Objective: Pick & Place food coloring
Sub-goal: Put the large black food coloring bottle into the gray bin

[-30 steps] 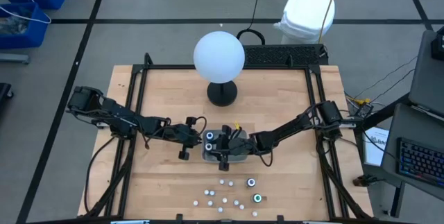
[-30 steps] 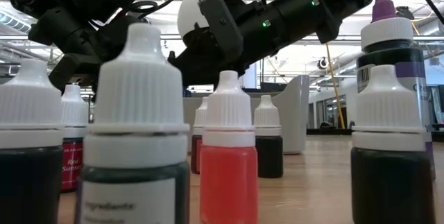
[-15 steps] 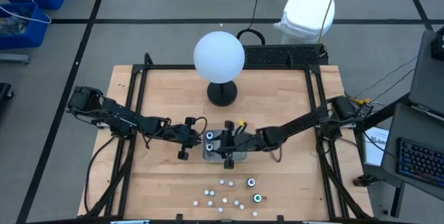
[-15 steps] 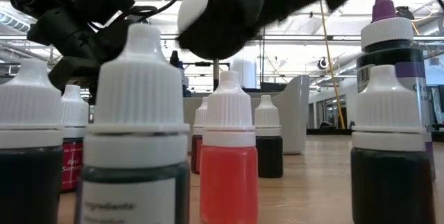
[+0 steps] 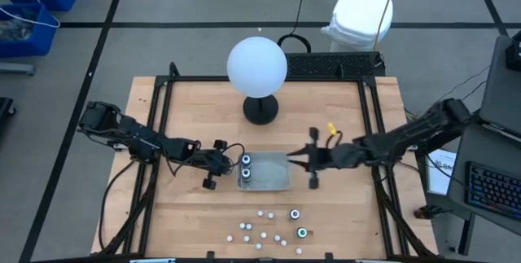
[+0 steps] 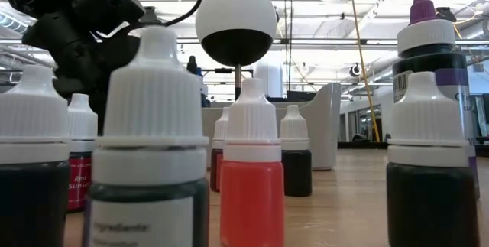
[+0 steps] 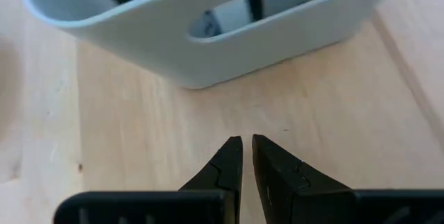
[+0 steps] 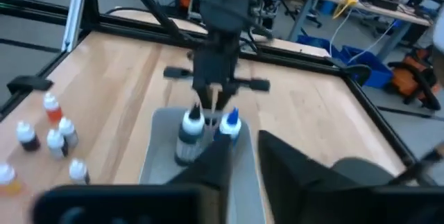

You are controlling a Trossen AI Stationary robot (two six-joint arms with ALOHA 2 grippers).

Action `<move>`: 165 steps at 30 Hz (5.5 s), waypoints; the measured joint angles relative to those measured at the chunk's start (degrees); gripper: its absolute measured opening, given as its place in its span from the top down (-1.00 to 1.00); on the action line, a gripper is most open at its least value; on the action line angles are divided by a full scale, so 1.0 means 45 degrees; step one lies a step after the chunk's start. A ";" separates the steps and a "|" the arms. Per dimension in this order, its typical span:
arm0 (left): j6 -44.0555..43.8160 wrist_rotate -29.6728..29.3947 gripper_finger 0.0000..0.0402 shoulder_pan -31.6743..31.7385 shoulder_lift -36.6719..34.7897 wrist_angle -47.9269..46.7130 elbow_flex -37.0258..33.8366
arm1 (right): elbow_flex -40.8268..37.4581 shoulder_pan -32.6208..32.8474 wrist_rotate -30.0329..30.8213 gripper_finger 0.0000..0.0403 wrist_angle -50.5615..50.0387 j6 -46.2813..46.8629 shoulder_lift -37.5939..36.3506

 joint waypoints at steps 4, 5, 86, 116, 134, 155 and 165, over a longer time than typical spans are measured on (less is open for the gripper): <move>-0.0864 0.0249 0.79 -0.0211 -0.0327 -0.0664 0.0000 | -0.2749 0.0078 0.0045 0.96 0.2162 0.0031 -0.1318; -0.1055 0.0243 0.79 -0.0262 -0.0431 -0.0778 -0.0005 | -0.3261 0.0025 0.0145 0.95 0.2651 0.0006 -0.1580; -0.3784 -0.2580 -0.44 -0.1019 0.2394 -0.1934 0.6873 | -0.9238 -0.0334 -0.1060 1.00 0.3261 -0.0780 -1.0819; -0.3653 -0.2179 -0.33 -0.1005 0.3470 -0.1793 0.6873 | -0.9238 -0.0334 -0.1006 1.00 0.3264 -0.0833 -1.0820; -0.3486 -0.1978 0.08 -0.1005 0.3467 -0.1839 0.6873 | -0.9238 -0.0334 -0.0972 1.00 0.3261 -0.0881 -1.0819; -0.4082 -0.1560 0.38 -0.1355 0.3448 -0.1841 0.6873 | -0.9238 -0.0334 -0.0972 1.00 0.3256 -0.0881 -1.0819; -0.4411 -0.1851 0.32 -0.1568 0.3176 -0.2300 0.6868 | -0.9238 -0.0334 -0.0972 1.00 0.3251 -0.0881 -1.0819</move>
